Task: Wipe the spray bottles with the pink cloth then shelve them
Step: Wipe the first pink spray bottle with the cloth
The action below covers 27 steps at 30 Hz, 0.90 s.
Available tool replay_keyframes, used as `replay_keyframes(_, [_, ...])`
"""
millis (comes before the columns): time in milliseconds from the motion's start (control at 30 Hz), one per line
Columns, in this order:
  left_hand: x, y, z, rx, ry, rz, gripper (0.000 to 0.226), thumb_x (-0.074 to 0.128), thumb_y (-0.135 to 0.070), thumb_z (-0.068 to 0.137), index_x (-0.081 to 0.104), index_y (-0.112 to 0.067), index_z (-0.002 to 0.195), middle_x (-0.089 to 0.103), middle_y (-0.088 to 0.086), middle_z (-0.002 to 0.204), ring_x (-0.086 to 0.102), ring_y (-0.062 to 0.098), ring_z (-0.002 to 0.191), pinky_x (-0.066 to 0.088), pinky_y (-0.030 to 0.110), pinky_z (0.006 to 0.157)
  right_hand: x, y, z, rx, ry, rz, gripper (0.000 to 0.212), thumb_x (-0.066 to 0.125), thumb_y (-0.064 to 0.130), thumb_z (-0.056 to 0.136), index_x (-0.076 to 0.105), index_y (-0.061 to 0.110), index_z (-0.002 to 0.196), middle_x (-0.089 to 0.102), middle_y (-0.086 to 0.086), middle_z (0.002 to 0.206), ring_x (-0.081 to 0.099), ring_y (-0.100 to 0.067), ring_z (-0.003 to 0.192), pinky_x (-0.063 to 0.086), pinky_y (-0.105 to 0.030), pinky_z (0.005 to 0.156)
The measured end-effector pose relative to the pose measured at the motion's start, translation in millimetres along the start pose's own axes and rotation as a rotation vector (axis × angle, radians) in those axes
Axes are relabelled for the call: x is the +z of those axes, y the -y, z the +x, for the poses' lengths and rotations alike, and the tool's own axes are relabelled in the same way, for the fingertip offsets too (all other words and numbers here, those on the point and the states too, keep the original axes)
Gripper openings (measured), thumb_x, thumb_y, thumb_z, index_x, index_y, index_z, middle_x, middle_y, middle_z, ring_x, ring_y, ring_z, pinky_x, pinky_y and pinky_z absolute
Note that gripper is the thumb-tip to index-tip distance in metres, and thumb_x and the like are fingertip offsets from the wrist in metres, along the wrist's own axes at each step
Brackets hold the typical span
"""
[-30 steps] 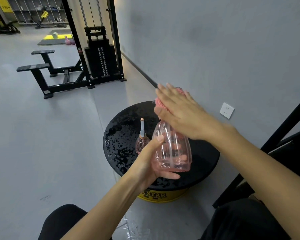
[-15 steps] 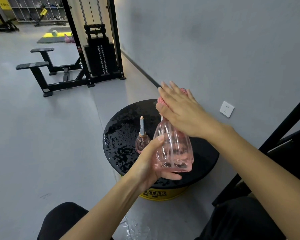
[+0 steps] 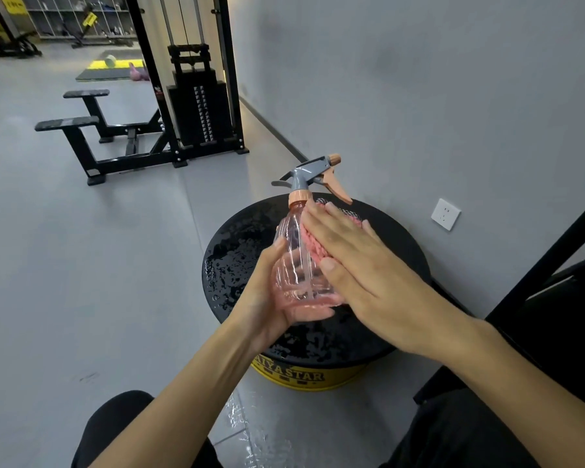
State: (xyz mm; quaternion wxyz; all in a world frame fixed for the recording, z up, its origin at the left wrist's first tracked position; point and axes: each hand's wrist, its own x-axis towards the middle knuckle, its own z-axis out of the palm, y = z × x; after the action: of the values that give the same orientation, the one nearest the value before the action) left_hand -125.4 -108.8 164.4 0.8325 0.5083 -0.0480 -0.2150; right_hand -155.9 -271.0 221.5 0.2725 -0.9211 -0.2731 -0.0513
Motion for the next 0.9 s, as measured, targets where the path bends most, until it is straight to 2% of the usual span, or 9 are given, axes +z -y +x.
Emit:
replay_keyframes(33, [-0.1,-1.2,0.6,0.013,-0.01,-0.001,0.046,0.056,-0.06,0.081,0.075,-0.019,0.091,0.076,0.005,0.084,0.074,0.021,0.073,0.061,0.043,0.067,2.9,2.3,-4.0,-0.011,-0.013,0.008,0.057,0.017,0.046,0.1,0.009,0.033,0.155,0.0,0.025,0.161,-0.01,0.013,0.144,-0.012,-0.019,0.119])
replay_keyframes(100, [-1.0,-4.0,2.4,0.033,-0.024,-0.041,0.049,0.061,-0.057,0.073,0.071,-0.017,0.099,0.075,0.002,0.084,0.073,0.017,0.074,0.062,0.038,0.061,8.6,7.1,-11.2,-0.028,-0.03,0.035,0.057,0.018,0.045,0.1,0.013,0.031,0.155,0.003,0.024,0.162,-0.008,0.01,0.146,-0.008,-0.024,0.121])
replay_keyframes(200, [-0.7,-5.9,5.3,0.038,-0.012,-0.072,0.052,0.063,-0.056,0.072,0.069,-0.018,0.106,0.075,0.003,0.089,0.073,0.018,0.078,0.061,0.036,0.06,13.4,9.4,-13.2,-0.059,-0.08,0.082,0.053,0.023,0.039,0.103,0.021,0.028,0.154,0.01,0.021,0.162,-0.002,0.007,0.147,-0.002,-0.026,0.122])
replay_keyframes(267, [1.2,-3.8,6.7,0.035,0.011,-0.058,0.049,0.058,-0.054,0.076,0.068,-0.019,0.109,0.075,0.004,0.095,0.073,0.021,0.082,0.063,0.041,0.067,11.0,5.2,-4.2,-0.048,-0.122,0.08,0.05,0.026,0.033,0.105,0.022,0.028,0.154,0.011,0.02,0.162,-0.002,0.007,0.147,0.0,-0.029,0.123])
replay_keyframes(333, [6.6,-2.5,5.2,0.023,0.025,-0.042,0.05,0.051,-0.053,0.081,0.066,-0.017,0.111,0.076,0.006,0.095,0.074,0.024,0.082,0.063,0.04,0.067,5.9,-1.4,8.8,-0.007,-0.161,0.075,0.05,0.026,0.03,0.104,0.021,0.028,0.154,0.009,0.02,0.162,-0.005,0.008,0.147,0.002,-0.036,0.124])
replay_keyframes(467, [12.4,-4.2,3.1,0.014,0.035,-0.033,0.053,0.045,-0.052,0.086,0.065,-0.008,0.106,0.077,0.008,0.084,0.075,0.023,0.07,0.063,0.036,0.064,9.3,-5.1,19.8,0.014,-0.203,-0.003,0.053,0.025,0.029,0.105,0.012,0.027,0.156,0.001,0.017,0.163,-0.012,0.005,0.147,-0.005,-0.043,0.124])
replay_keyframes(633, [7.9,-4.6,8.7,0.048,-0.025,-0.135,0.051,0.041,-0.054,0.089,0.07,-0.015,0.102,0.076,0.003,0.084,0.074,0.015,0.073,0.059,0.03,0.055,30.8,4.9,-4.7,-0.009,-0.219,-0.168,0.059,0.03,0.024,0.103,0.007,0.022,0.157,-0.002,0.013,0.164,-0.012,-0.003,0.149,-0.009,-0.05,0.121])
replay_keyframes(733, [8.7,-0.7,10.5,0.042,-0.021,-0.116,0.051,0.038,-0.055,0.094,0.073,-0.019,0.1,0.076,0.003,0.091,0.074,0.015,0.079,0.06,0.033,0.06,32.2,4.5,-5.3,0.025,-0.215,-0.193,0.058,0.026,0.028,0.103,0.007,0.023,0.157,-0.003,0.013,0.164,-0.012,-0.001,0.149,-0.009,-0.043,0.122])
replay_keyframes(900, [17.3,6.1,7.7,0.035,-0.006,-0.054,0.054,0.045,-0.057,0.082,0.066,-0.016,0.109,0.076,0.006,0.087,0.075,0.022,0.074,0.062,0.043,0.067,14.0,-8.7,19.9,0.098,-0.238,0.058,0.055,0.022,0.033,0.103,0.012,0.024,0.156,0.005,0.011,0.164,-0.003,0.005,0.148,0.004,-0.025,0.123])
